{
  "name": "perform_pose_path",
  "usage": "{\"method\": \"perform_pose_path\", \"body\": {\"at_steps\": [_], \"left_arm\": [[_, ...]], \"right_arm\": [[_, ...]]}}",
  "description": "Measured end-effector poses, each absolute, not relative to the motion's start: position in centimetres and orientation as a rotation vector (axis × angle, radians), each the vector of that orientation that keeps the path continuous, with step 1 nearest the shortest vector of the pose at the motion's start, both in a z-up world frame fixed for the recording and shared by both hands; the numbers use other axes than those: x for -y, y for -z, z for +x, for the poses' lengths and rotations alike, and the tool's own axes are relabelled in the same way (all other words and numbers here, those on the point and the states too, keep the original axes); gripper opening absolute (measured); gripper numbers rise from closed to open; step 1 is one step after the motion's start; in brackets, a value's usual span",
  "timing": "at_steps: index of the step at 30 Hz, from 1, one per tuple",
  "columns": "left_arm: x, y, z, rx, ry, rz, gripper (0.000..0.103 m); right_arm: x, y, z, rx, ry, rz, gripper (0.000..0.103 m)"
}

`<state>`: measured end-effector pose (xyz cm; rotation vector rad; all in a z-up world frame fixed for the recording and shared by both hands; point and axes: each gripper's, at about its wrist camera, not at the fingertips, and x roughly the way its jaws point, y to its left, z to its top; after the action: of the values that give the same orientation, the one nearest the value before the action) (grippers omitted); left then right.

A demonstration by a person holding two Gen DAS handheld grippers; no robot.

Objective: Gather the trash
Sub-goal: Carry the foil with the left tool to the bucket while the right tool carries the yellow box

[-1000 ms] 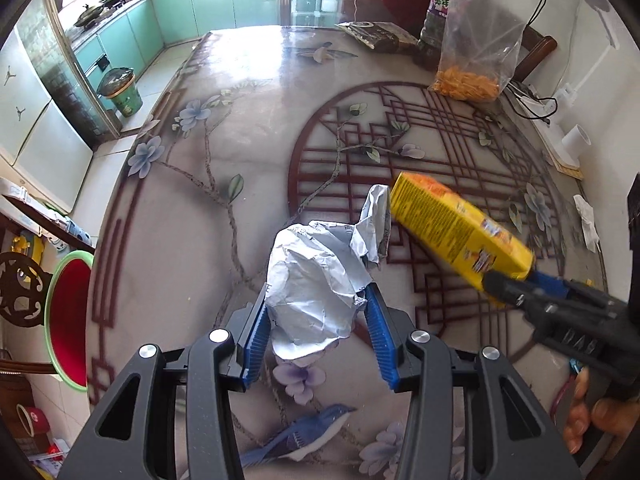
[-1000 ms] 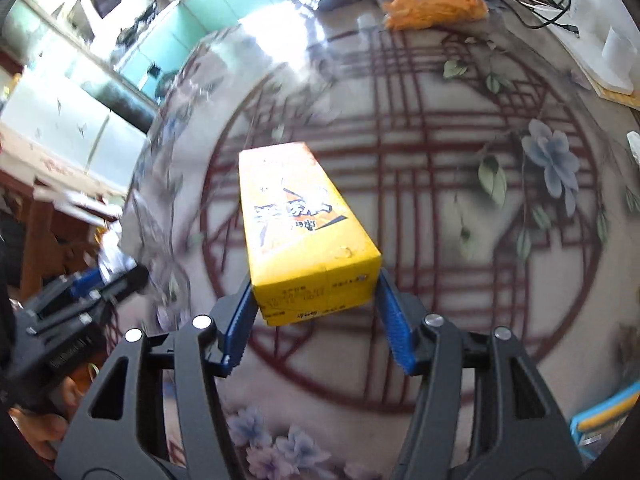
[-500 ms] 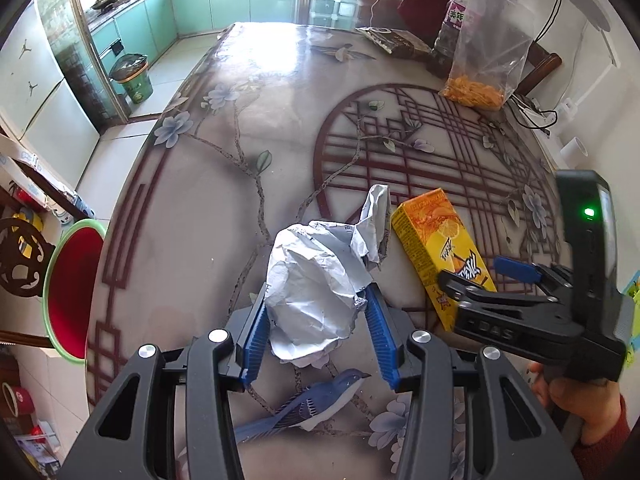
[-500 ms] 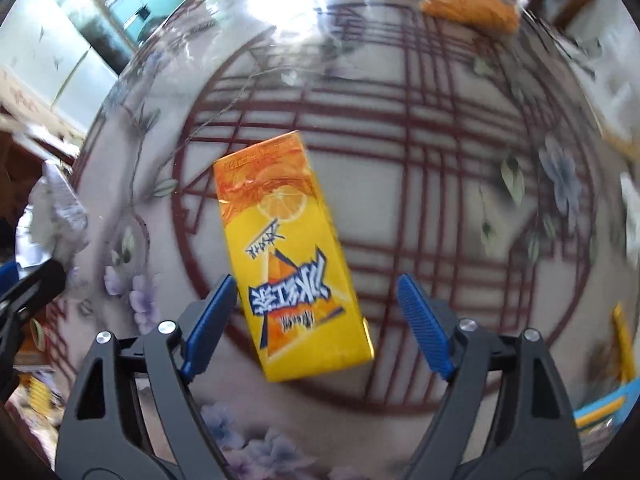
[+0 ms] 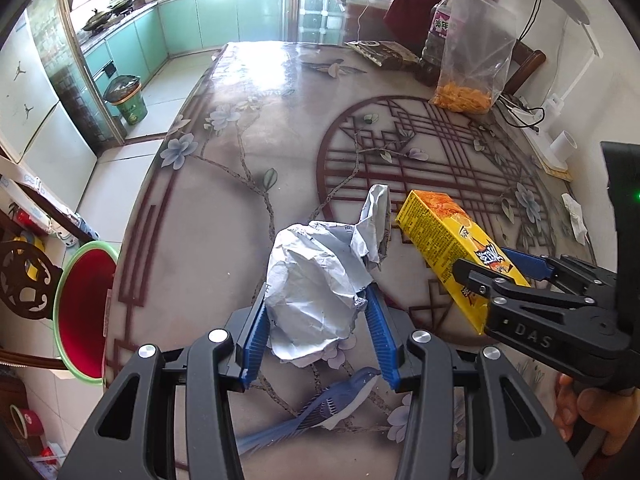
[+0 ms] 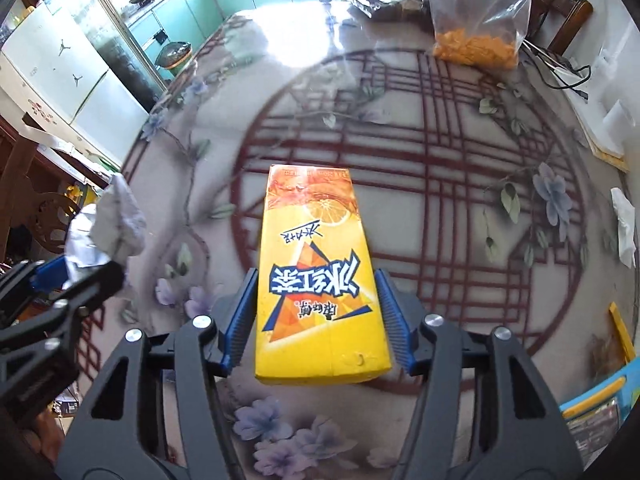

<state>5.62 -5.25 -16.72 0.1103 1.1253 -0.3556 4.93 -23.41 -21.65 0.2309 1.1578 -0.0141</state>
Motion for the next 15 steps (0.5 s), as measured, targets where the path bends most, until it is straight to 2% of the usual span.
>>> {"method": "perform_pose_path", "body": {"at_steps": [15], "left_arm": [[-3.5,16.4,7.6,-1.109,0.392,0.096,0.043]], "right_arm": [[13.9,18.3,5.5,-1.132,-0.045,0.312,0.056]]}}
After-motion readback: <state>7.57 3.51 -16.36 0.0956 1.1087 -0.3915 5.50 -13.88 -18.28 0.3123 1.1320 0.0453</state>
